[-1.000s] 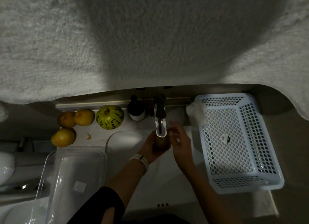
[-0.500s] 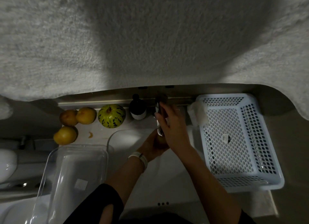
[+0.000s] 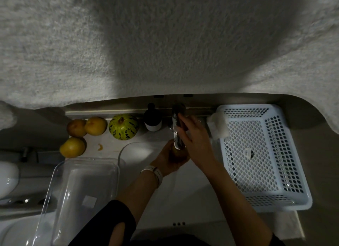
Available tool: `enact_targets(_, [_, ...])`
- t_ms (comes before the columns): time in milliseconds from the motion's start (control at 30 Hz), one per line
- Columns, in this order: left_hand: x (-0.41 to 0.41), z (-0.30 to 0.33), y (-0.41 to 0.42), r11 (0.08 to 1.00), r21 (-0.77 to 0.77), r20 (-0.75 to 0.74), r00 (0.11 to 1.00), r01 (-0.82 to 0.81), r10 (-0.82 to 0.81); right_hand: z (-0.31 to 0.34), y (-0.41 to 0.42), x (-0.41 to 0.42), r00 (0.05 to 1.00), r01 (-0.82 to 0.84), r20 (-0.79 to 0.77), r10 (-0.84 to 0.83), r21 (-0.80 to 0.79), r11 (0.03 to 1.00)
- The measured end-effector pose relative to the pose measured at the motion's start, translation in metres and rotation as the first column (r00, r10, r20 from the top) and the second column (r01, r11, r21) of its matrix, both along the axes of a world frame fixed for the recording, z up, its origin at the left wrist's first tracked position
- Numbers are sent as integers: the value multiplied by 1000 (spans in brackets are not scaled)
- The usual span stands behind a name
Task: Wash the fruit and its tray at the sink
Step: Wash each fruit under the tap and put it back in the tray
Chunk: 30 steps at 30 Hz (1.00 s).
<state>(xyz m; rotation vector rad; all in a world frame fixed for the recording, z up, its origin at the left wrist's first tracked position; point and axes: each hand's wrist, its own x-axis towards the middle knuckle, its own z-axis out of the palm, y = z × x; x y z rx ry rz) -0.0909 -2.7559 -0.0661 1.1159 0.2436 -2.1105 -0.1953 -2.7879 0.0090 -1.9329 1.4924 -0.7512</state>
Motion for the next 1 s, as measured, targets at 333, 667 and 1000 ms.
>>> enact_targets(333, [11, -7, 10, 993, -28, 103, 988, 117, -114, -12, 17, 5, 998, 34, -47, -41, -142, 989])
enact_targets(667, [59, -15, 49, 971, 120, 53, 978, -206, 201, 27, 25, 25, 984, 142, -76, -163, -225, 964])
enact_targets(1000, [73, 17, 64, 970, -26, 198, 950, -240, 241, 36, -39, 98, 790, 77, 476, -386, 548, 833])
